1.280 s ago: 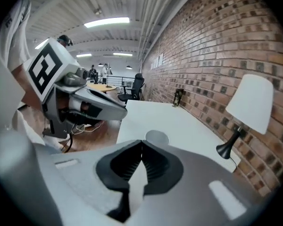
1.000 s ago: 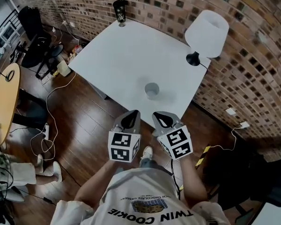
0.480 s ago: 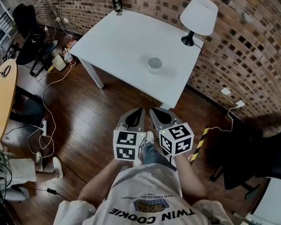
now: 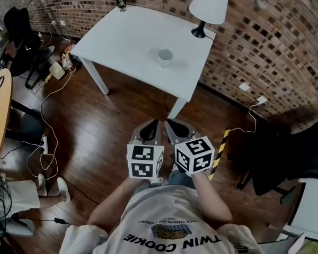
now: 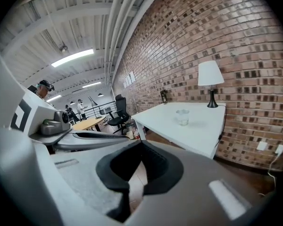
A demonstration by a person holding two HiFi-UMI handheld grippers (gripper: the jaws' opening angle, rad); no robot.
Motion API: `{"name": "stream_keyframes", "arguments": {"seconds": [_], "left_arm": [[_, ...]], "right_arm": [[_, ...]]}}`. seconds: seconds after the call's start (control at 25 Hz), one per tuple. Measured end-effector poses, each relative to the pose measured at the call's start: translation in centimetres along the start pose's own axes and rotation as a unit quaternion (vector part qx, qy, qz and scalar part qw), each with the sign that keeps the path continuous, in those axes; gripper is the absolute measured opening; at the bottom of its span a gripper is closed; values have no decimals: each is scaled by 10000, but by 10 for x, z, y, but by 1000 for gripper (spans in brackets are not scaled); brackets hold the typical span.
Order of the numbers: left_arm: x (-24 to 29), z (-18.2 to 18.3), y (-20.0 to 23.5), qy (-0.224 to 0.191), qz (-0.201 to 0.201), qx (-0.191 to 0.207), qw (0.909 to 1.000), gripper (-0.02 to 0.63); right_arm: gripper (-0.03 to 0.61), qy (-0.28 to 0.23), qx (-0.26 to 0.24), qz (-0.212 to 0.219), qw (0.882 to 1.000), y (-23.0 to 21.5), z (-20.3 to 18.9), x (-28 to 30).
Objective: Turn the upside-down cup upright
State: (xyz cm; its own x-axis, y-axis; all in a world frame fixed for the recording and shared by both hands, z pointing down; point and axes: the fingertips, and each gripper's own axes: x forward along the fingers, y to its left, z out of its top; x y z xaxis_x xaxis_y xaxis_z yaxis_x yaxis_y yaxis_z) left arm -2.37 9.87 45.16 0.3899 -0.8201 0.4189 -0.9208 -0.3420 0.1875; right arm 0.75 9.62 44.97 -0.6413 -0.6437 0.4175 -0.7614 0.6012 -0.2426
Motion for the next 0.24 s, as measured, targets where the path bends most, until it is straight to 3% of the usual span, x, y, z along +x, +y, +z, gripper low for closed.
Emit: {"name": "stream_keyframes", "arguments": {"seconds": [0.24], "left_arm": [[-17,-6,-19,24,-145,125,9998,3]], "right_arm": [[3,22,48,-121,9999,15,-11,-21]]}}
